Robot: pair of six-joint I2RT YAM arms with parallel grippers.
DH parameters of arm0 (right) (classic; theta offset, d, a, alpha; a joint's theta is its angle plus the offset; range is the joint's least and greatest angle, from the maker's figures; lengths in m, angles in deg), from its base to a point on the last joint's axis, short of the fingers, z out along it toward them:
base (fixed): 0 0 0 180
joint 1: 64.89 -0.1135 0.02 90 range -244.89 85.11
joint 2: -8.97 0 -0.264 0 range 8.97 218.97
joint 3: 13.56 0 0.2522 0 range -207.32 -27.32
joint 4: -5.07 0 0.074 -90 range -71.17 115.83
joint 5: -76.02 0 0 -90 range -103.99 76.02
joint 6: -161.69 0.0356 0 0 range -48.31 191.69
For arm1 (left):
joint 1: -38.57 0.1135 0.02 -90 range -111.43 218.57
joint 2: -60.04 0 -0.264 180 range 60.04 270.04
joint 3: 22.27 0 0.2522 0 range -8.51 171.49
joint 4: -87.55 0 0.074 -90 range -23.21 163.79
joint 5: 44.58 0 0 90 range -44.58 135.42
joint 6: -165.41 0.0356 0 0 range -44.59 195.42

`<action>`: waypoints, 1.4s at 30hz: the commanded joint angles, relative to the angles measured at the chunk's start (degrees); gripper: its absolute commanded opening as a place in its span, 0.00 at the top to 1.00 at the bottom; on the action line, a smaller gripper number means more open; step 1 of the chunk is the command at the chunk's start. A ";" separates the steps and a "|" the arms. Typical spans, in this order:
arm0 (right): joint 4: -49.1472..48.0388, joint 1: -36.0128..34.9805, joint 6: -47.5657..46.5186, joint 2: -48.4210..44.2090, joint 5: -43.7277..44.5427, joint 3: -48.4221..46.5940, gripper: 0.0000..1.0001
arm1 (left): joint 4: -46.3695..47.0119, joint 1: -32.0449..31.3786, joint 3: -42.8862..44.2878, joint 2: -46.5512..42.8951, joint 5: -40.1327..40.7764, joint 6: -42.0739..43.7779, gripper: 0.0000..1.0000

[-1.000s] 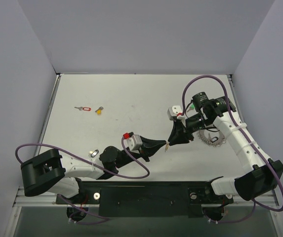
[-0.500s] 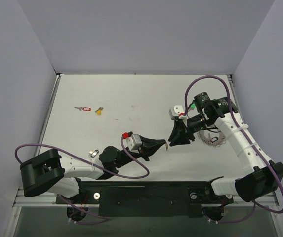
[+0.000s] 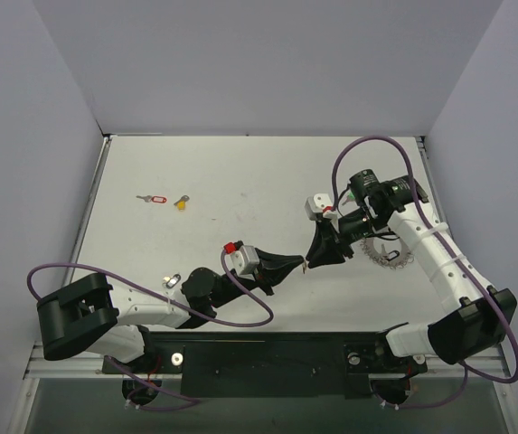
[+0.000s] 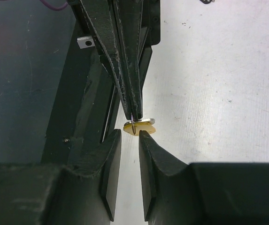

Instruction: Put the keys on the keyring

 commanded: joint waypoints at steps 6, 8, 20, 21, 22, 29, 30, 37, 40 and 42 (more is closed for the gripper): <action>5.20 -1.16 -4.11 2.15 -3.29 -2.83 0.86 | 17.52 0.16 1.86 0.23 0.18 -1.29 1.00; 5.37 -1.16 -4.64 2.16 -3.29 -2.83 0.86 | 17.52 0.16 1.95 0.31 0.27 -1.29 1.00; 5.81 -1.24 -5.35 2.51 -2.94 -2.92 1.00 | 17.34 0.16 1.86 0.67 0.10 -1.82 1.00; 5.90 -1.24 -5.35 2.51 -2.94 -2.83 1.00 | 17.34 0.16 1.95 0.67 0.01 -1.82 1.00; 5.99 -1.24 -5.35 2.51 -2.94 -2.83 1.00 | 17.17 -0.01 1.95 0.84 0.01 -1.99 1.00; 5.90 -1.24 -3.95 2.24 -1.72 -2.74 1.00 | 14.97 0.16 1.86 1.02 -0.43 -3.22 1.00; 5.99 -1.24 -3.68 2.16 -1.54 -2.83 1.00 | 14.01 0.16 1.86 1.02 -0.43 -3.40 1.00; 4.41 -1.07 1.15 1.28 2.24 -1.78 1.00 | 4.62 0.16 1.42 -2.32 -0.43 -4.01 0.81; 2.66 -1.16 3.00 0.66 3.56 -0.64 1.00 | 2.06 0.16 0.81 -4.16 0.71 -4.01 0.65; 1.77 -1.16 4.32 0.31 5.22 -0.20 1.00 | 0.30 0.25 0.37 -5.74 0.88 -3.93 0.57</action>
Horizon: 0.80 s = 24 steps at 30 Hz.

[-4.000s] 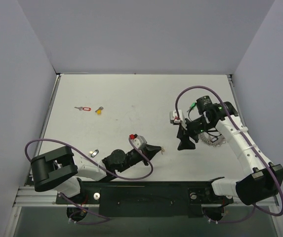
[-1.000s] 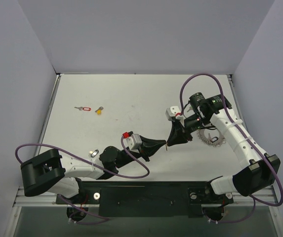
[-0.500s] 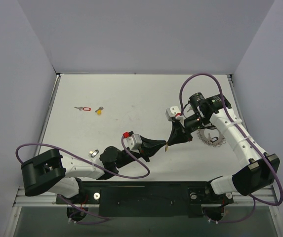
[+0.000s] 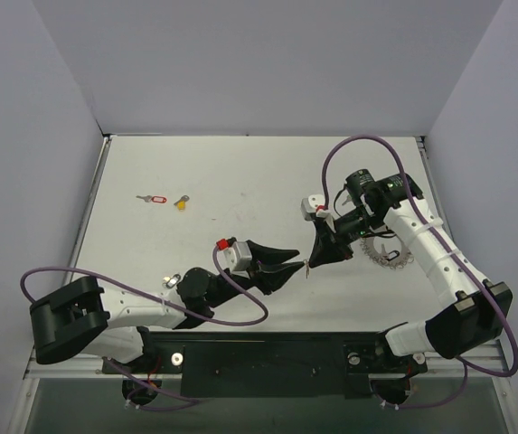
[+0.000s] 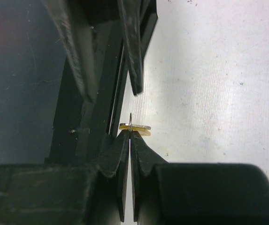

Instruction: Put the keys on the keyring

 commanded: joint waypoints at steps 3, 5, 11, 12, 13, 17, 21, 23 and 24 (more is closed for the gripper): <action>-1.51 -0.46 4.74 -2.47 3.97 1.34 1.00 | -4.01 0.25 -0.33 -6.52 1.19 0.18 0.51; -1.86 -1.07 6.41 -2.47 7.74 1.17 1.00 | -10.93 0.25 0.10 -9.59 1.02 1.68 0.46; 2.42 -5.11 8.18 -0.72 23.92 -1.81 1.00 | -45.29 0.25 9.32 -15.40 -1.53 11.95 0.41; 3.57 -5.72 6.87 -0.36 25.75 -2.17 1.00 | -47.35 0.25 10.46 -15.49 -2.05 12.05 0.41; 5.50 -6.08 6.51 0.60 26.64 -3.13 1.00 | -50.41 0.25 10.91 -15.41 -2.32 14.92 0.41; 7.45 -7.22 5.80 2.71 28.76 -4.37 1.00 | -52.91 0.16 13.80 -12.26 -3.46 17.49 0.49; 7.45 -7.93 6.77 4.38 29.90 -4.90 1.00 | -50.19 -0.62 16.44 -6.63 -4.08 18.82 0.55; 7.28 -8.01 6.86 4.56 29.90 -4.81 1.00 | -46.59 -0.98 16.63 -4.00 -3.55 19.17 0.57; 7.19 -8.01 7.03 4.65 29.73 -4.73 1.00 | -43.79 -1.07 16.71 -3.28 -3.55 19.08 0.57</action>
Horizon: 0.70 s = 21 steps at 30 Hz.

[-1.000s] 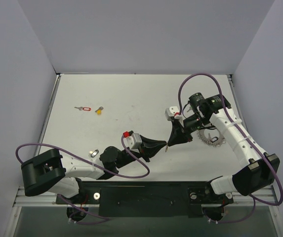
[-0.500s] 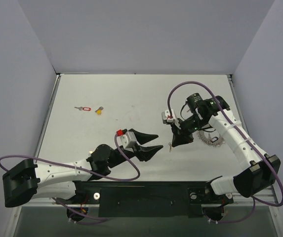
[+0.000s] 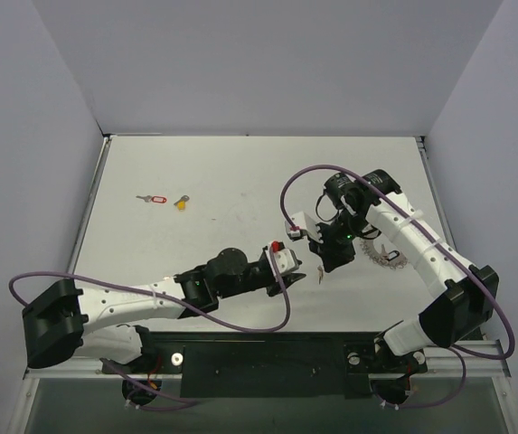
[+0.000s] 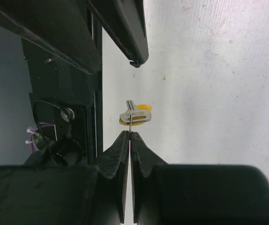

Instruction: Put the keys on the keyring

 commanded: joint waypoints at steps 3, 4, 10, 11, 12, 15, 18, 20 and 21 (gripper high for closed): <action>3.73 -0.52 0.23 0.83 1.38 -1.40 1.00 | 8.79 -1.13 3.56 6.94 -0.08 2.04 0.59; 3.73 -0.52 0.23 0.83 1.29 -1.40 1.00 | 10.02 -1.14 3.73 7.65 0.01 1.86 0.60; 3.65 -0.52 -0.12 0.83 0.68 -1.05 1.00 | 13.54 -1.58 4.70 10.73 1.42 0.98 0.62; 3.56 -0.52 -0.20 0.83 0.76 -0.96 1.00 | 14.07 -1.58 4.79 10.90 1.33 0.98 0.62; 3.56 -0.52 -0.12 0.74 0.68 -0.79 1.00 | 14.16 -1.58 4.79 11.08 1.33 0.72 0.62; 3.56 -0.52 -0.29 0.65 0.59 -0.79 1.00 | 14.86 -1.58 4.70 11.34 1.42 0.36 0.64; 3.56 -0.52 -0.29 0.65 0.32 -0.79 1.00 | 15.04 -1.58 5.14 11.87 1.07 0.19 0.66; 3.65 -0.52 -0.21 0.65 0.32 -0.79 1.00 | 14.95 -1.58 5.49 12.22 0.81 0.10 0.66; 3.56 -0.52 -0.29 0.56 0.32 -0.87 1.00 | 14.95 -1.58 5.58 12.40 0.72 0.01 0.67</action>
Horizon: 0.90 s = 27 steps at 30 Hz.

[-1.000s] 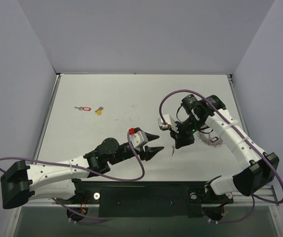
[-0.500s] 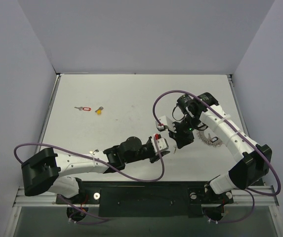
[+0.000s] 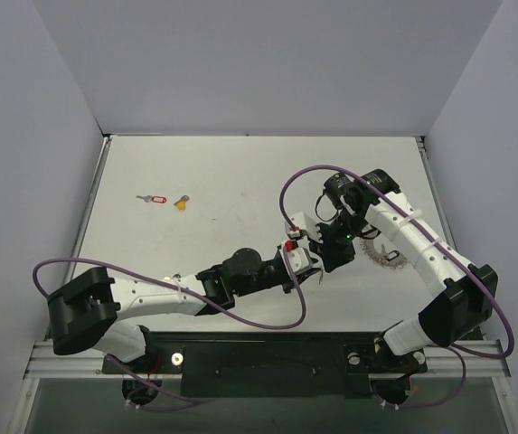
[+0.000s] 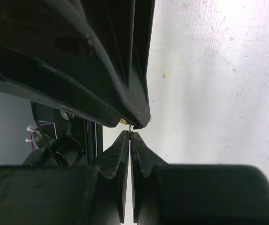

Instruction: Put the keys on the keyring

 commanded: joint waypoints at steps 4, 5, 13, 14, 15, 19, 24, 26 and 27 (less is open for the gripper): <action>3.56 -0.47 -0.40 -0.20 -0.79 -0.87 1.00 | 3.41 -0.24 3.18 1.30 -0.31 -0.53 0.71; 3.47 -0.47 -0.40 -0.20 -0.88 -0.79 1.00 | 3.32 -0.24 3.27 1.56 -0.31 -0.62 0.72; 3.56 -0.47 -0.40 -0.20 -1.23 -0.79 1.00 | 2.71 -0.24 3.53 1.83 -0.57 -0.36 0.74; 3.56 -0.47 -0.40 -0.20 -1.23 -0.79 1.00 | 2.71 -0.24 3.62 1.91 -0.84 -0.44 0.74; 3.64 -0.47 -0.32 -0.20 -1.23 -0.79 1.00 | 2.45 -0.24 3.71 2.00 -0.92 -0.45 0.74; 3.56 -0.47 -0.40 -0.38 -1.32 -0.79 1.00 | 2.18 -0.24 3.88 2.18 -1.45 -0.36 0.74; 3.56 -0.47 -0.40 -0.29 -1.58 -0.87 1.00 | 2.01 -0.33 4.32 2.70 -1.72 -0.36 0.75; 3.56 -0.47 -0.49 -0.20 -1.49 -0.87 1.00 | 2.00 -0.24 4.50 2.70 -1.80 -0.36 0.79; 3.56 -0.47 -0.49 -0.20 -1.58 -0.79 1.00 | 1.92 -0.24 4.58 2.79 -1.98 -0.36 0.79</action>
